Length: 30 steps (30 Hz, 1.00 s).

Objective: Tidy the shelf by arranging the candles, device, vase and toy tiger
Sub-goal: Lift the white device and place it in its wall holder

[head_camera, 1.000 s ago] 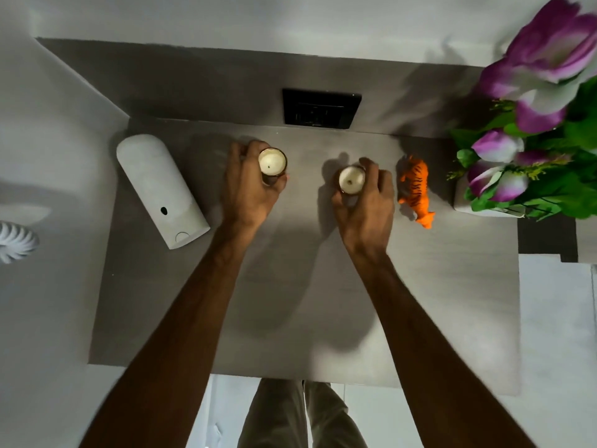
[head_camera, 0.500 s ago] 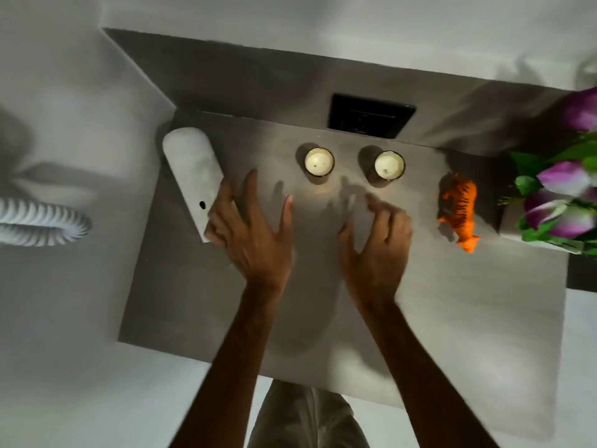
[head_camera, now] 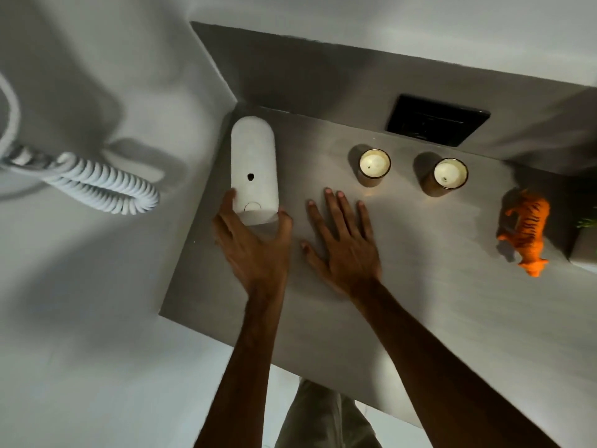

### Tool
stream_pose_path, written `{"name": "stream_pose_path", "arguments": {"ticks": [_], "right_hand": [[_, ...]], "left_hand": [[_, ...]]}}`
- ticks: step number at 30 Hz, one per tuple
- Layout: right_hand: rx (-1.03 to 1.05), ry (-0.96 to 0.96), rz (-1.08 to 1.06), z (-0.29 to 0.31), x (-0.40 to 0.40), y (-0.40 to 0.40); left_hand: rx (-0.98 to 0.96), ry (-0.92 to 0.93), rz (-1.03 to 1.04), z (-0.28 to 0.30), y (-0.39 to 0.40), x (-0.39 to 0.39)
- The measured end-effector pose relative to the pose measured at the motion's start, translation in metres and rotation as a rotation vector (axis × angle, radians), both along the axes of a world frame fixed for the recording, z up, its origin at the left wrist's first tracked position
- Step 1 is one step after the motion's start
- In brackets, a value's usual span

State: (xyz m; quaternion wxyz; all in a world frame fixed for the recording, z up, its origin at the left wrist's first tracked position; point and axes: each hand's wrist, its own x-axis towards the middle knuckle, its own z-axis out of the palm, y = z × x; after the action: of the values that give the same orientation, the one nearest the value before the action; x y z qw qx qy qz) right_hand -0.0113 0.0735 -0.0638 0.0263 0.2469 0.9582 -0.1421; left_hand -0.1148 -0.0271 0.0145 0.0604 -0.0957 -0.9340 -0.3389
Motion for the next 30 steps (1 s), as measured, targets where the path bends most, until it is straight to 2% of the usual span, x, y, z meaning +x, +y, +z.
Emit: {"name": "stream_pose_path", "arguments": {"ticks": [5,8,12,17,26,30], "right_hand": [[0.008,0.037,-0.017,0.0,-0.001,-0.001],[0.018,0.036,-0.026,0.001,-0.001,-0.001],[0.016,0.038,-0.027,0.002,-0.001,0.0],[0.022,0.046,-0.03,0.001,-0.001,0.0],[0.029,0.061,-0.039,-0.002,0.0,0.0],[0.017,0.048,-0.038,-0.001,0.0,-0.001]], "left_hand": [[-0.003,0.203,0.156,0.038,0.027,-0.021],[-0.056,0.223,0.276,0.052,0.05,-0.041],[-0.029,0.252,0.381,0.061,0.083,-0.074],[0.023,0.236,0.41,0.062,0.107,-0.104],[0.072,0.224,0.455,0.051,0.1,-0.123],[0.145,0.214,0.35,0.022,0.08,-0.097]]}}
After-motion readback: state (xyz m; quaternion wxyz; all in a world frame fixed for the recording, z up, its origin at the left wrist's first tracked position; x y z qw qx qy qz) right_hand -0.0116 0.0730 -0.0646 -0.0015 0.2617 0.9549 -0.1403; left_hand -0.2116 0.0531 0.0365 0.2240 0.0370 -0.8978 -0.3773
